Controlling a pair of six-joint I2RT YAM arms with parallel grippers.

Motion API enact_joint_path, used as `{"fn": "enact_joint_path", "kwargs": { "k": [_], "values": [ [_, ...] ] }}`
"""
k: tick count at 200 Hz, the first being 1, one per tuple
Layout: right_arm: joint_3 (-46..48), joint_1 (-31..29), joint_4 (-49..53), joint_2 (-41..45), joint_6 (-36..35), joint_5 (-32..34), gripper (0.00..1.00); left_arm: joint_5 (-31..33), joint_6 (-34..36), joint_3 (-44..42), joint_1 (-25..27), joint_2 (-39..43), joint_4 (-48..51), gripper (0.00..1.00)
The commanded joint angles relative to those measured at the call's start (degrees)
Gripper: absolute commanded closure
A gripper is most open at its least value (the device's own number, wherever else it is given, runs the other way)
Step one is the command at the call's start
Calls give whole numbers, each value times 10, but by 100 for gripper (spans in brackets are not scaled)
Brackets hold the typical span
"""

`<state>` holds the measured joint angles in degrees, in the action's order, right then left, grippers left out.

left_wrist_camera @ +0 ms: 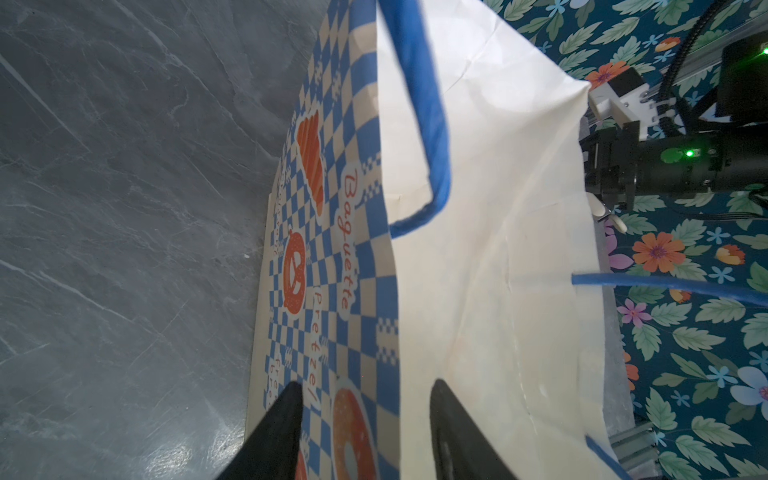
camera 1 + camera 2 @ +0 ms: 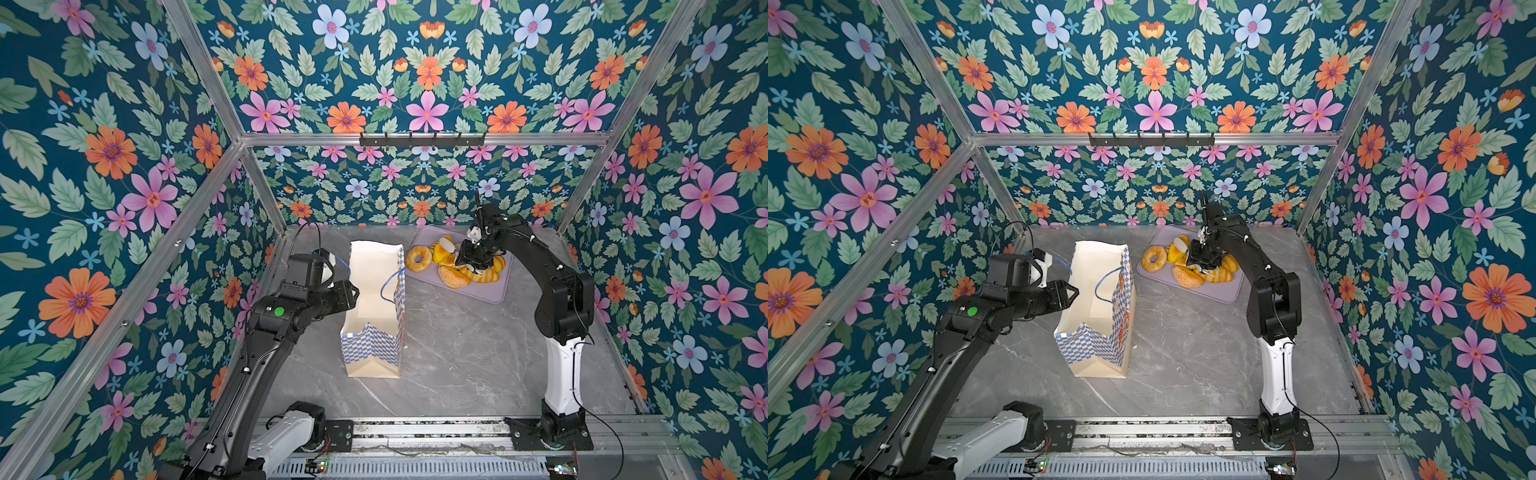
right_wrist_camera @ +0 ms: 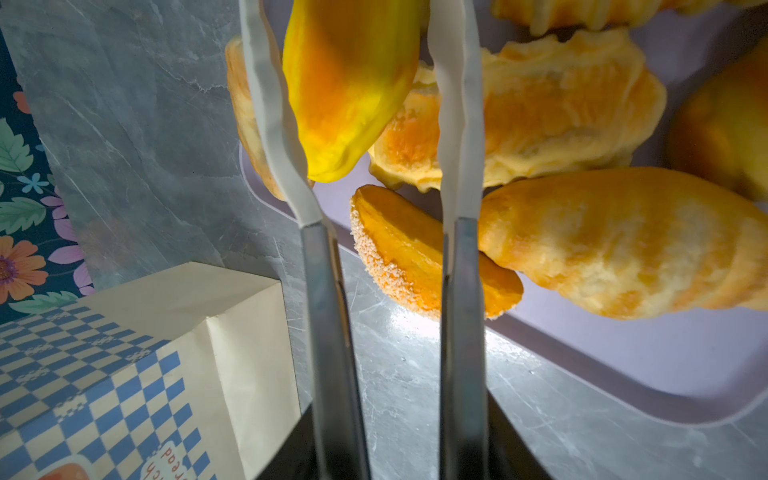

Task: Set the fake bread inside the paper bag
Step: 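Lower the tongs onto the yellow bun and pinch it with the right gripper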

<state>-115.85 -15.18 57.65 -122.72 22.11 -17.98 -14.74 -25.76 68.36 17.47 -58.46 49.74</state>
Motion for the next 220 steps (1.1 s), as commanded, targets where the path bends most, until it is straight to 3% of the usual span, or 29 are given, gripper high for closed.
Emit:
{"fn": "enact_joint_path", "kwargs": {
  "k": [1, 123, 220],
  "values": [
    [-9, 0, 9, -6, 0, -10, 54, 5, -4, -1, 0, 2, -4, 48],
    [-70, 1, 29, -55, 2, -28, 55, 8, -5, -1, 0, 7, 1, 48],
    [-45, 1, 22, -19, 3, -25, 66, 6, -7, 6, 0, 8, -2, 44]
  ]
}}
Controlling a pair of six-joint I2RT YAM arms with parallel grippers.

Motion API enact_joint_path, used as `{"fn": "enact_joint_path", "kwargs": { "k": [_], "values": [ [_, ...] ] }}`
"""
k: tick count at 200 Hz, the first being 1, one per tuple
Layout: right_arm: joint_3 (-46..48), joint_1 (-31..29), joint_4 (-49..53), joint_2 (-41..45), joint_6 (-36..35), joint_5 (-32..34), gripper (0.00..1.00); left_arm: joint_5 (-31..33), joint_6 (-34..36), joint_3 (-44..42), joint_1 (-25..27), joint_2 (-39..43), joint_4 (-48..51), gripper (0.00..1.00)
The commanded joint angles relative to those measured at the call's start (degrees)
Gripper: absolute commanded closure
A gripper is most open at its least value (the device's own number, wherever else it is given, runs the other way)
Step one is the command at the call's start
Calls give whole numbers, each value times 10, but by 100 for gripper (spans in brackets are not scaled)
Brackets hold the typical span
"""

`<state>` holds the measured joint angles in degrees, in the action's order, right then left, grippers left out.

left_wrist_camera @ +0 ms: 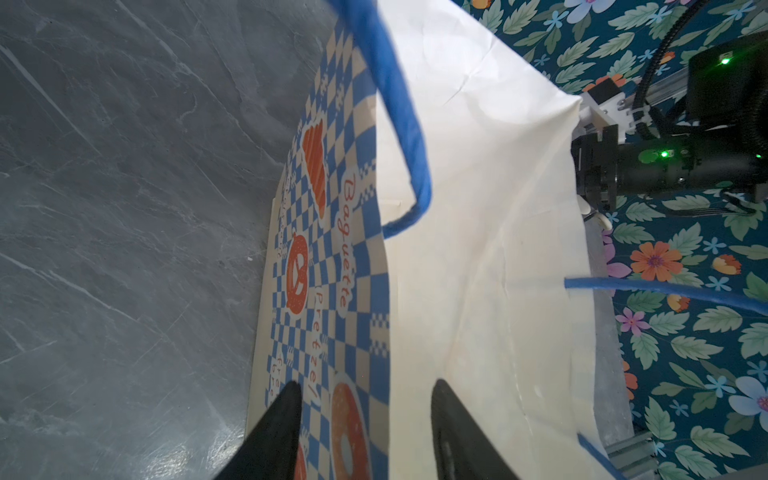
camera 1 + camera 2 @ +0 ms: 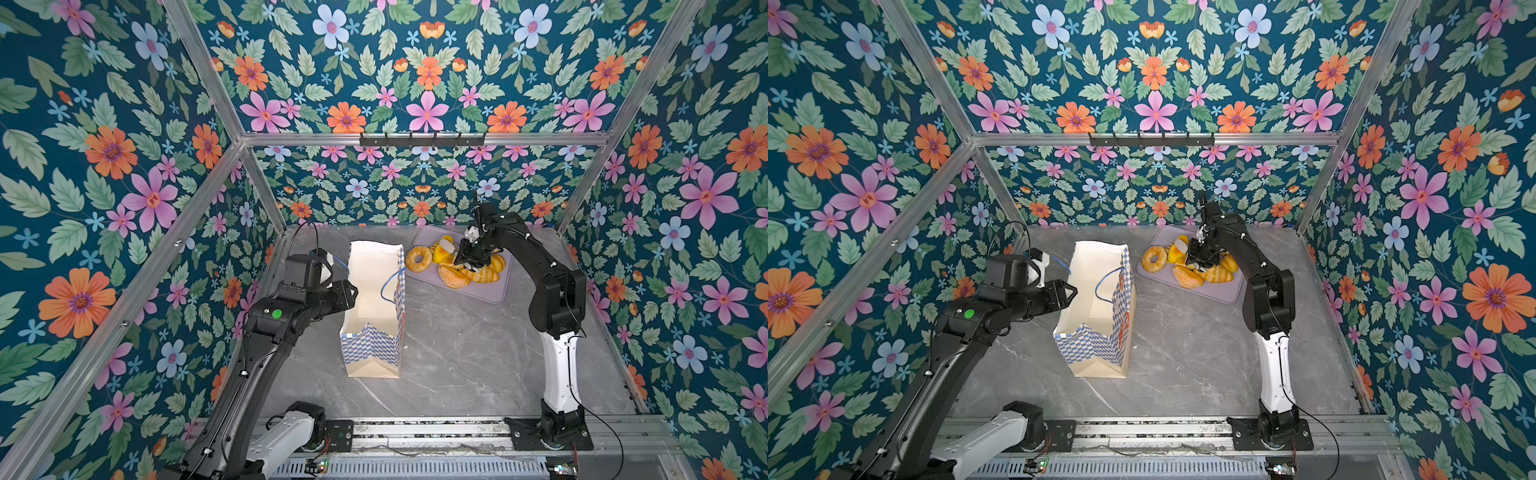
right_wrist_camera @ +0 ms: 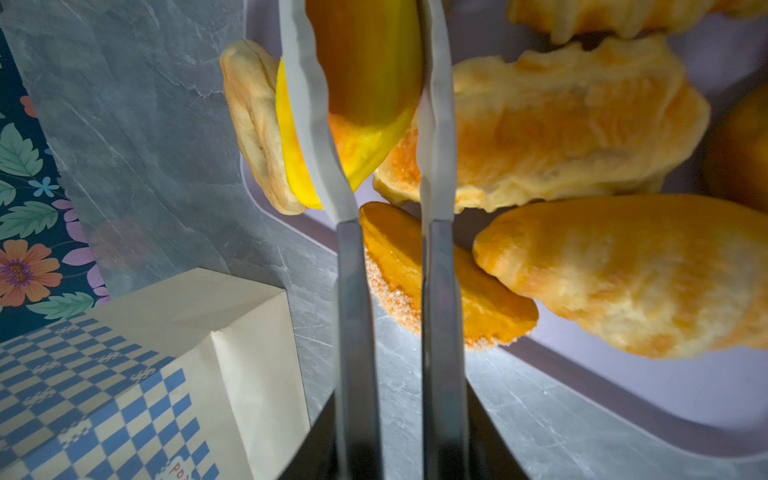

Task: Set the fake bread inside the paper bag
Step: 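Lower the tongs onto the yellow bun and pinch it with the right gripper, then lift the yellow bun with the tongs and carry it over the bag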

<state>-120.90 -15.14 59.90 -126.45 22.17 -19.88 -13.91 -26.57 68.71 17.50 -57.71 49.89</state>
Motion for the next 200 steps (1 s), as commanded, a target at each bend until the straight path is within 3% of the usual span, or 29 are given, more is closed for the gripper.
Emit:
{"fn": "enact_joint_path", "kwargs": {
  "k": [1, 28, 53, 200],
  "values": [
    [7, 0, -1, 21, 3, -6, 66, -2, 1, 3, 0, 1, -3, 44],
    [22, 0, -7, 45, 3, -4, 68, -4, 0, 4, 0, 1, -5, 38],
    [41, 0, -14, 75, 4, -4, 68, -3, 1, 7, 0, 1, -6, 37],
    [211, -6, -48, 363, 4, 3, 68, 18, 0, 18, 0, 1, -9, 51]
  ]
}}
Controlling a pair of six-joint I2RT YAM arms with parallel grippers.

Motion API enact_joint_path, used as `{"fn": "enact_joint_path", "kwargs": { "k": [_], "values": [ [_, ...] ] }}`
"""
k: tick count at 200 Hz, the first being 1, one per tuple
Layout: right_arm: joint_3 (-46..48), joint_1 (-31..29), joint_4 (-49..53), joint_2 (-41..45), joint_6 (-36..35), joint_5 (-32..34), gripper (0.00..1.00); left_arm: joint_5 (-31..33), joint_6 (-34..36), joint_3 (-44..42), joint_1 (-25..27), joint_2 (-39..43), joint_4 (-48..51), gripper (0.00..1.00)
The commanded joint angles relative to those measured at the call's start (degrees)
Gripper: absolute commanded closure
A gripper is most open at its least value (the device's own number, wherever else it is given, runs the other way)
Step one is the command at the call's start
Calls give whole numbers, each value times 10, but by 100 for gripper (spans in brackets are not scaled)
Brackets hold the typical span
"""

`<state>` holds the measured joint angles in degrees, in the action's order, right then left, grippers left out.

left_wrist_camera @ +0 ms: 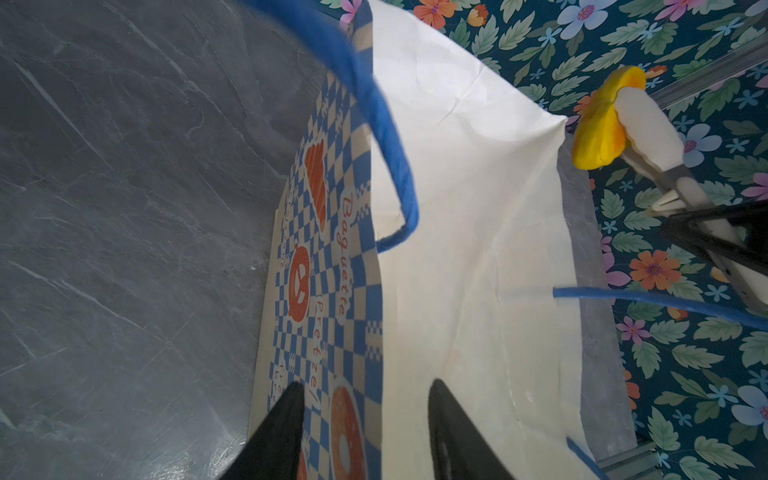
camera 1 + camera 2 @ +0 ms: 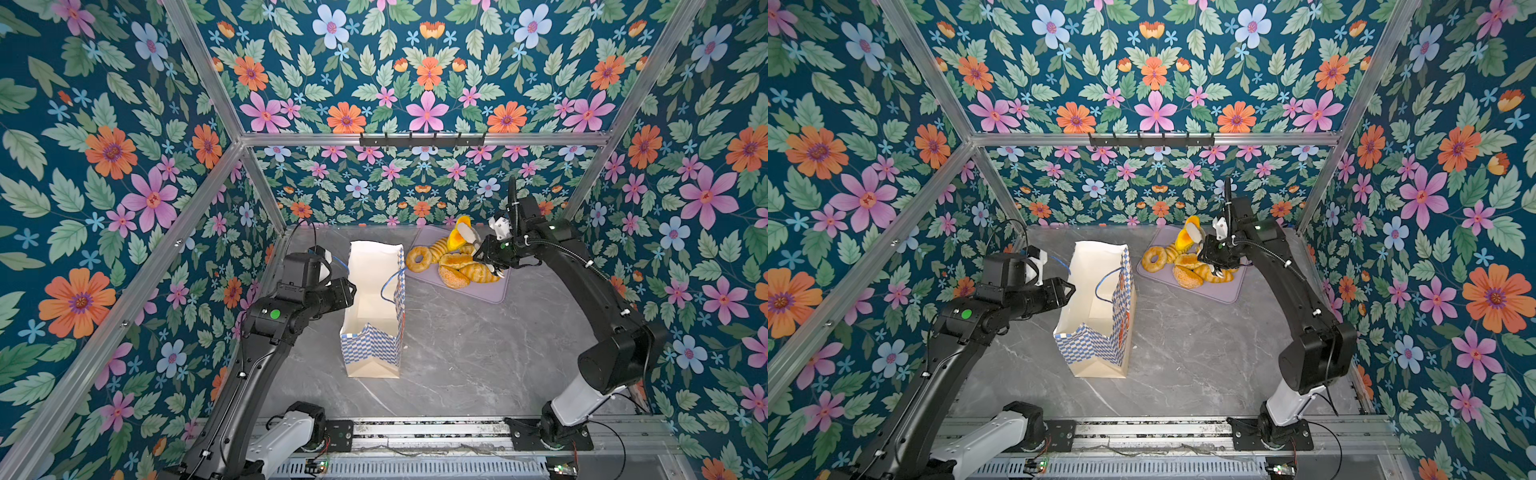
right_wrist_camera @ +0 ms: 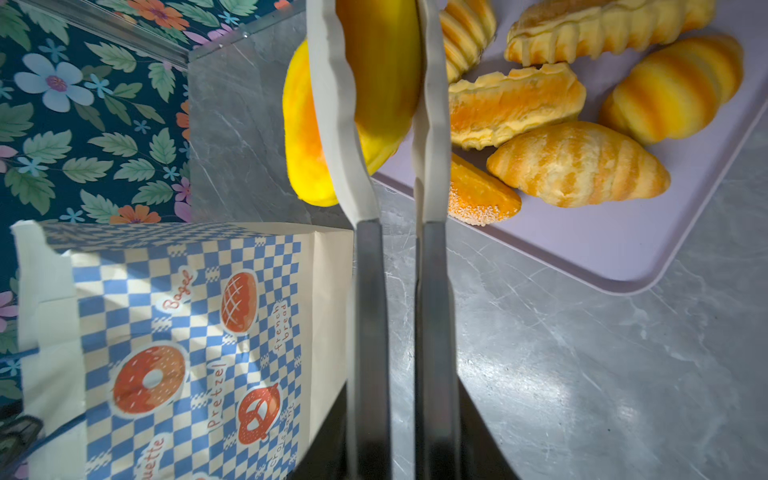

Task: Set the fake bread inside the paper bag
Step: 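Lift the yellow bun with the tongs and carry it over the bag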

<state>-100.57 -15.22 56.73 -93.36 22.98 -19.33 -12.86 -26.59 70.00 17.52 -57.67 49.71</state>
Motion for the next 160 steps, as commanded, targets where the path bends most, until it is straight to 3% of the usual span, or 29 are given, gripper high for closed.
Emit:
{"fn": "enact_joint_path", "kwargs": {
  "k": [1, 64, 160],
  "values": [
    [8, -6, -16, 34, -5, -3, 68, 7, 1, 4, -1, 1, -8, 51],
    [-22, -52, 3, 82, 1, 8, 68, 9, -5, 7, 0, 6, -25, 54],
    [-141, -138, 22, 64, 13, 8, 66, 8, -14, 2, -1, 10, -26, 57]
  ]
}}
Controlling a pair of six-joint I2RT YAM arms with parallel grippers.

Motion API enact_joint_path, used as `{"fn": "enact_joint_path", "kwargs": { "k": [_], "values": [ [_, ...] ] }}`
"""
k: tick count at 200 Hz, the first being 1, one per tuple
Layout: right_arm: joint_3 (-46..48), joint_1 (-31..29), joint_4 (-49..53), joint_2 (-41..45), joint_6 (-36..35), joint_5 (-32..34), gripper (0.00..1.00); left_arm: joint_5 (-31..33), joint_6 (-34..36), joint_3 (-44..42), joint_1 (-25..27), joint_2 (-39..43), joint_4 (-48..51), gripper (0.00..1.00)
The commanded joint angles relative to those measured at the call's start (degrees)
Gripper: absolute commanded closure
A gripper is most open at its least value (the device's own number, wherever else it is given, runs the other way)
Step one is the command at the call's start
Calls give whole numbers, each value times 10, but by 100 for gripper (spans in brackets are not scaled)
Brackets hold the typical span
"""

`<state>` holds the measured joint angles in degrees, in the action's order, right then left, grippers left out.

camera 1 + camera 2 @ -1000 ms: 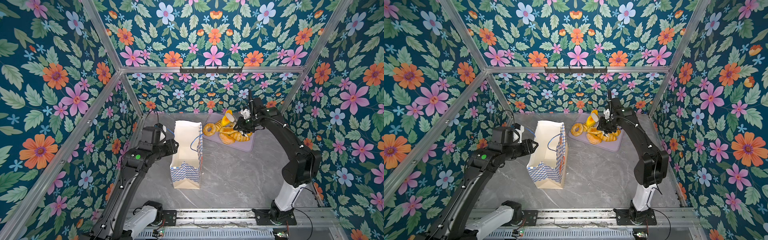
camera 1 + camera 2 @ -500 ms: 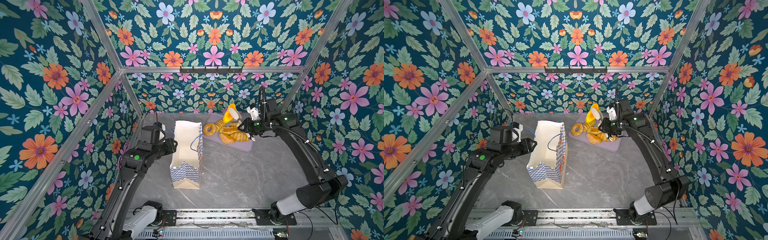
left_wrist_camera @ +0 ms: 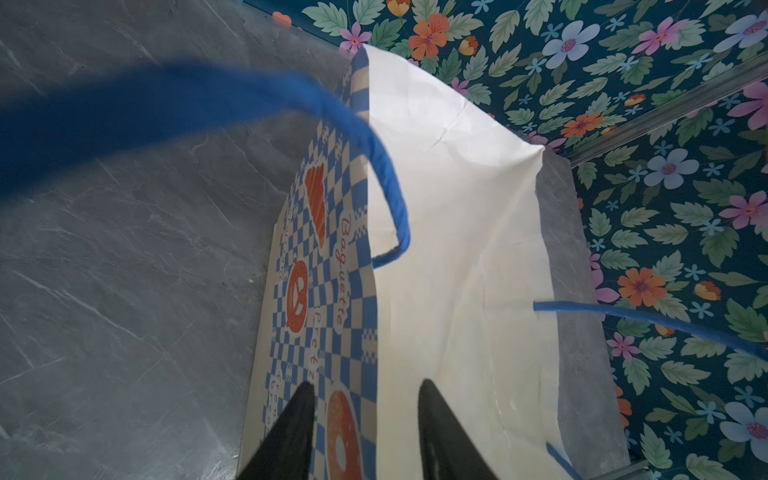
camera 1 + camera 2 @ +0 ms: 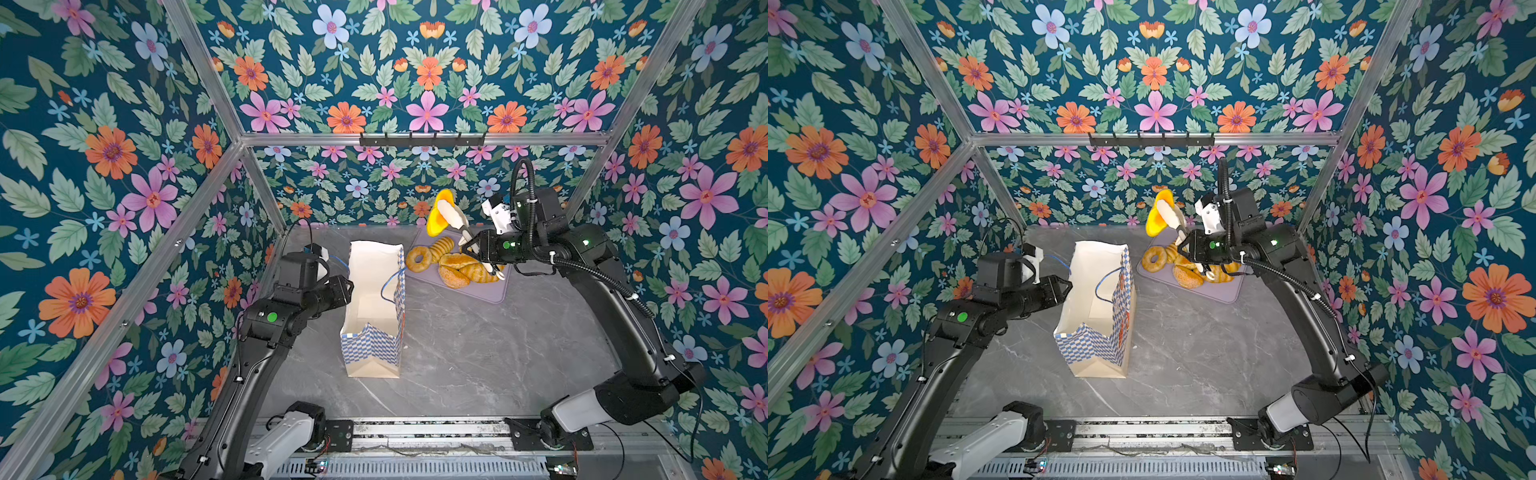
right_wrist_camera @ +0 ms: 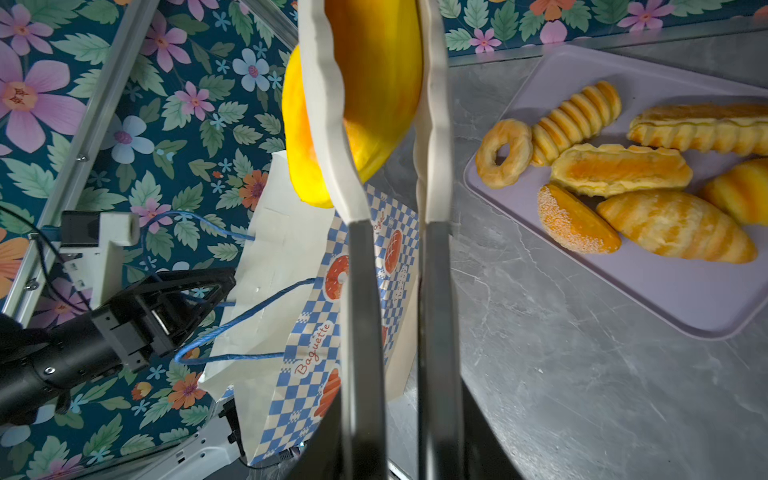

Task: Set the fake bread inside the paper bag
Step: 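Lift the yellow bun with the tongs and carry it over the bag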

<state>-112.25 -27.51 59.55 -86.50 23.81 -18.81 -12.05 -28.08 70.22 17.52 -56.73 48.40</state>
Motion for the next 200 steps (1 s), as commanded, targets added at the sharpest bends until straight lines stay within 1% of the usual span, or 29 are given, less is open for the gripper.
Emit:
{"fn": "enact_joint_path", "kwargs": {
  "k": [1, 60, 121, 124, 170, 200],
  "values": [
    [-26, -17, -7, -5, 4, 3, 67, 0, 1, 0, 0, 1, -13, 57],
    [-101, -66, 14, -35, 1, 10, 66, -2, 0, -3, 0, 3, -14, 59],
    [-190, -117, 56, -80, -21, 23, 66, -4, -2, -5, -1, 3, -17, 62],
    [-195, -120, 59, -100, -23, 23, 66, -4, -2, -5, 0, 2, -17, 62],
    [-254, -148, 93, -144, -38, 24, 65, -4, -4, -7, -1, 4, -18, 66],
    [-263, -159, 114, -157, -47, 25, 65, -6, -3, -12, 0, 2, -20, 68]
  ]
}}
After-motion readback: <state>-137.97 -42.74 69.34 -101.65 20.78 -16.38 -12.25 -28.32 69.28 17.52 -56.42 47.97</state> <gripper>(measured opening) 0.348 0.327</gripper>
